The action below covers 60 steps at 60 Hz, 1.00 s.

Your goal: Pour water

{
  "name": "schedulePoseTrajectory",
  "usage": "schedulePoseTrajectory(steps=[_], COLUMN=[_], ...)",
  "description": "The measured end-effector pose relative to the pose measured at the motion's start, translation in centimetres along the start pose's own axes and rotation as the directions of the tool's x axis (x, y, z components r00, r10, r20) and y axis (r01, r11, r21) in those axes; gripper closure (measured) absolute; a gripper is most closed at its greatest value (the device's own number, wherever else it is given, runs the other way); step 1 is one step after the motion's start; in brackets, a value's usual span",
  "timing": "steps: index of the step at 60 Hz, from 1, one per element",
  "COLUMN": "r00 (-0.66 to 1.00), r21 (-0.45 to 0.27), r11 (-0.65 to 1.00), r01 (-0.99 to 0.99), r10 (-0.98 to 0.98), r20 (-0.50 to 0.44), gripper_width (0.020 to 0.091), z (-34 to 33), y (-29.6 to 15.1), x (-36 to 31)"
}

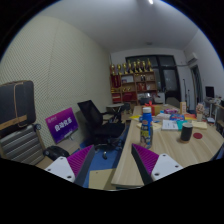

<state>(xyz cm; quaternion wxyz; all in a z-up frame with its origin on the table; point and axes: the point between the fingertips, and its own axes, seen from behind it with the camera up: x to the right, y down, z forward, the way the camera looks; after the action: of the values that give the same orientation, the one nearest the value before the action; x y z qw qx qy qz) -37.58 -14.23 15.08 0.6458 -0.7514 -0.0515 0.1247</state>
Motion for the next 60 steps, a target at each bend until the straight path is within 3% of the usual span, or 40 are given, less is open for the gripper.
schedulePoseTrajectory(steps=[8, 33, 49, 60], r00=[0.999, 0.984, 0.983, 0.975], r21=[0.013, 0.006, 0.061, 0.050], r11=[1.000, 0.994, 0.991, 0.988], r01=[0.019, 0.113, 0.115, 0.146], r10=[-0.018, -0.111, -0.105, -0.135], r20=[-0.037, -0.141, -0.150, -0.178], gripper_width=[0.0284, 0.0281, 0.0283, 0.0285], z=[2.2, 12.5, 18.6, 22.8], y=[0.4, -0.4, -2.8, -3.6], x=[1.1, 16.1, 18.2, 19.5])
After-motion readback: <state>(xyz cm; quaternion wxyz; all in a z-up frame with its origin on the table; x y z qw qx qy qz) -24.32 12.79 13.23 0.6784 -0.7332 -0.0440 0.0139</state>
